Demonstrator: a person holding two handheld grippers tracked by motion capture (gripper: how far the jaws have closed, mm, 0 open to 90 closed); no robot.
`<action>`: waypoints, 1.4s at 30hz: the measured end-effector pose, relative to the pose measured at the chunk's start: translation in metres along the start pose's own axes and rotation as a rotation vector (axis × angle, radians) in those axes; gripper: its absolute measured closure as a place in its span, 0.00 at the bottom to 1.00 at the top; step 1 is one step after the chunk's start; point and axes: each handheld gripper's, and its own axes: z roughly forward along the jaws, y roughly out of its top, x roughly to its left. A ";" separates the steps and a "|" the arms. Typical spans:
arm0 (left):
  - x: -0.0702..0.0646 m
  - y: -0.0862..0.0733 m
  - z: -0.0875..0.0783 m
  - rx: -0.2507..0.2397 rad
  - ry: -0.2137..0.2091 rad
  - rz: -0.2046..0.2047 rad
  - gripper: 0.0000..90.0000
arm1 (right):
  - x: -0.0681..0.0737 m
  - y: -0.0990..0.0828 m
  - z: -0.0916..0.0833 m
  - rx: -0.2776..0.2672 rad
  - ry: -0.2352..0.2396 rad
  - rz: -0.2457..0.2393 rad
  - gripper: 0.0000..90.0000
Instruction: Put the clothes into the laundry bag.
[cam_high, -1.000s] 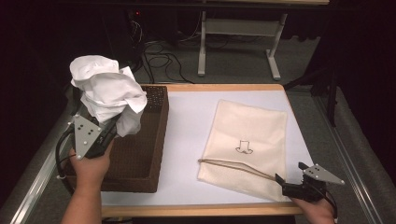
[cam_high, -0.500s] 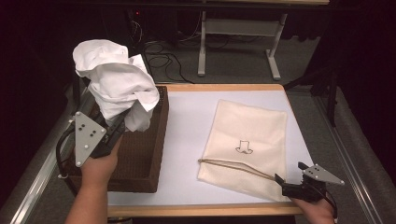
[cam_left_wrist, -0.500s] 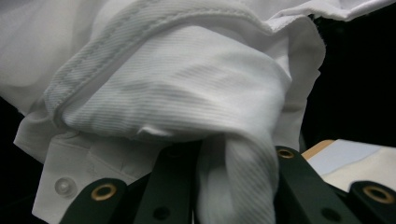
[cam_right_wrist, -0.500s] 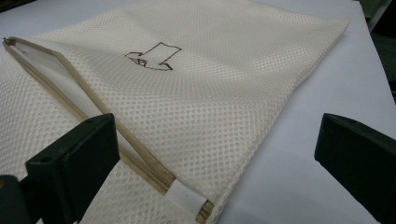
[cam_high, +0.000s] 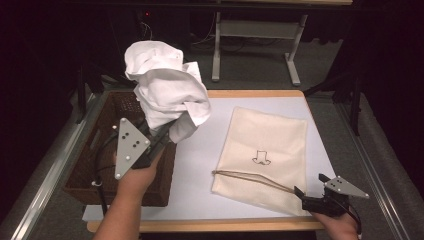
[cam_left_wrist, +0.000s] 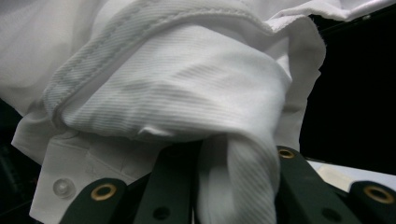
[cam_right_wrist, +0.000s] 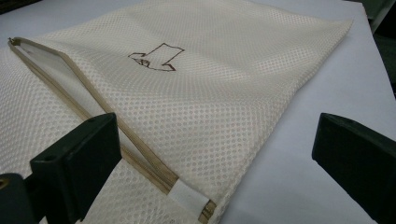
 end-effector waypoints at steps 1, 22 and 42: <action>-0.003 0.001 0.002 -0.002 -0.007 -0.004 0.86 | 0.000 0.000 0.000 0.001 0.001 0.001 0.02; -0.049 -0.018 0.015 0.005 -0.107 -0.071 0.86 | 0.000 -0.001 -0.004 -0.017 0.024 0.002 0.15; -0.069 -0.078 -0.041 0.060 -0.084 -0.167 0.85 | 0.015 0.005 0.001 -0.058 0.061 -0.037 0.43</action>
